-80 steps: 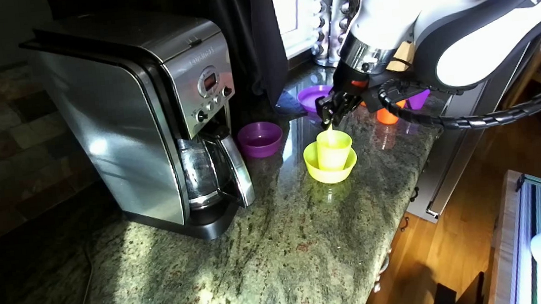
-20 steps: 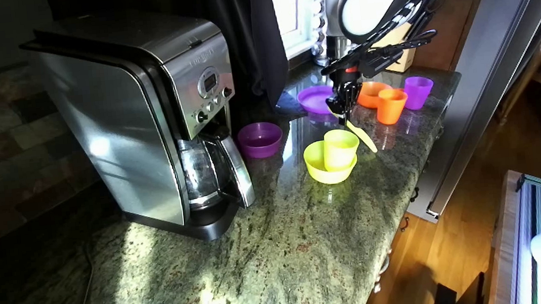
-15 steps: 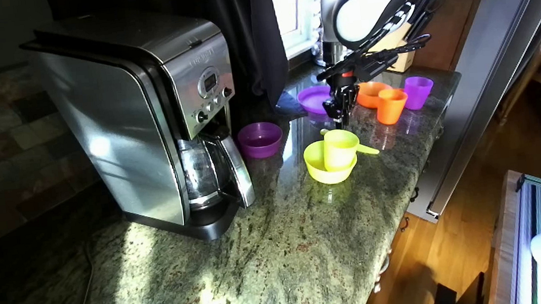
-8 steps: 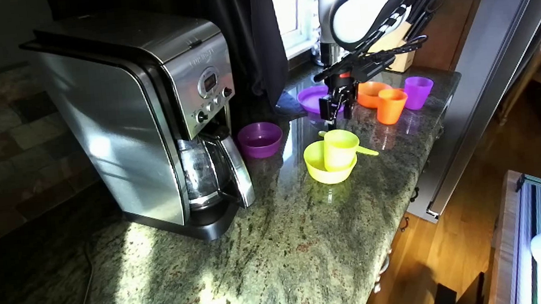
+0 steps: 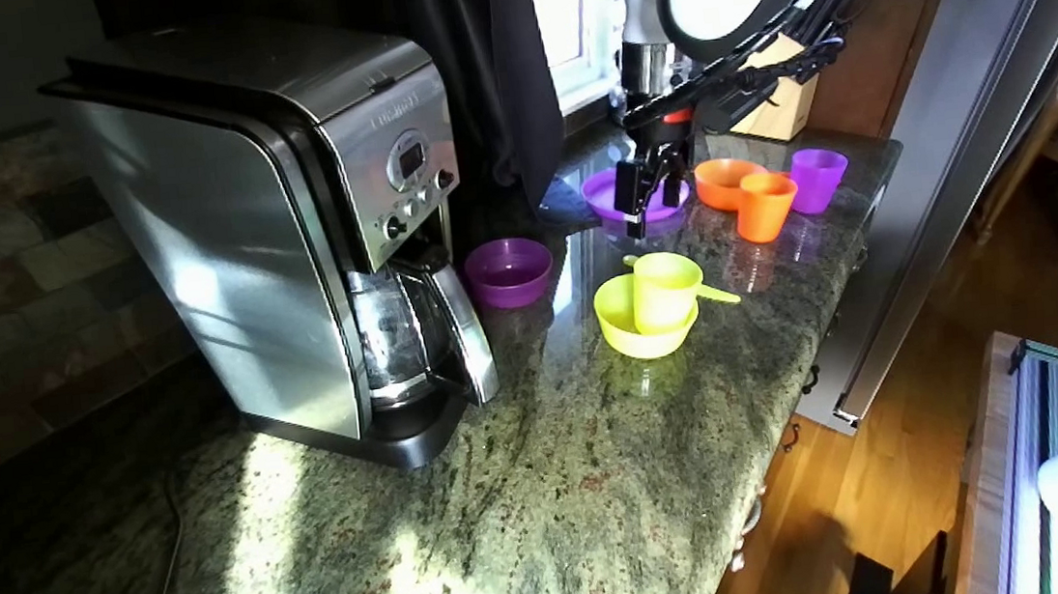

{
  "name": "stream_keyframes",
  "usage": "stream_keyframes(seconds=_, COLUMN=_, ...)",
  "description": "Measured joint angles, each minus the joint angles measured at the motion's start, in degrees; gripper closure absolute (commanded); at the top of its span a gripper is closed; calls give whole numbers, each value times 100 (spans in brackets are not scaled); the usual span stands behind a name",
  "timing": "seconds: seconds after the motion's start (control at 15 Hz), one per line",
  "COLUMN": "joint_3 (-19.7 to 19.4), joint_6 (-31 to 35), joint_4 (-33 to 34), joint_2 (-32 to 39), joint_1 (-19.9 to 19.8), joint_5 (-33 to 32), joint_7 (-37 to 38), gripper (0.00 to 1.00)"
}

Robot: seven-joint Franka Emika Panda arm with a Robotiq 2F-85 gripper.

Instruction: Remove the knife and cup from the yellow bowl

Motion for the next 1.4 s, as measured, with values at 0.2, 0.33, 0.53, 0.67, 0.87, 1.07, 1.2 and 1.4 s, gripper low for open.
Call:
stream_keyframes(seconds=0.2, joint_3=81, joint_6=0, joint_4=-213, joint_2=-308, joint_1=113, joint_5=56, joint_7=-357, gripper=0)
stream_keyframes(seconds=0.33, joint_3=91, joint_6=0, joint_4=-319, joint_2=-437, joint_1=159, joint_5=129, joint_7=-615, gripper=0)
stream_keyframes(seconds=0.53, joint_3=88, joint_6=0, joint_4=-429, joint_2=-512, joint_1=169, joint_5=223, joint_7=-1063, gripper=0)
stream_keyframes(seconds=0.67, joint_3=74, joint_6=0, joint_4=-488, joint_2=-508, joint_1=169, joint_5=338, joint_7=-1425, gripper=0)
stream_keyframes(seconds=0.87, joint_3=63, joint_6=0, joint_4=-549, joint_2=-486, joint_1=169, joint_5=560, joint_7=-1968, gripper=0)
stream_keyframes(seconds=1.07, joint_3=56, joint_6=0, joint_4=-608, joint_2=-468, joint_1=169, joint_5=646, joint_7=-2286, gripper=34)
stream_keyframes(seconds=1.2, joint_3=52, joint_6=0, joint_4=-620, joint_2=-445, joint_1=169, joint_5=647, joint_7=-2394, gripper=51)
stream_keyframes(seconds=1.4, joint_3=50, joint_6=0, joint_4=-622, joint_2=-370, joint_1=169, joint_5=659, joint_7=-2535, gripper=73)
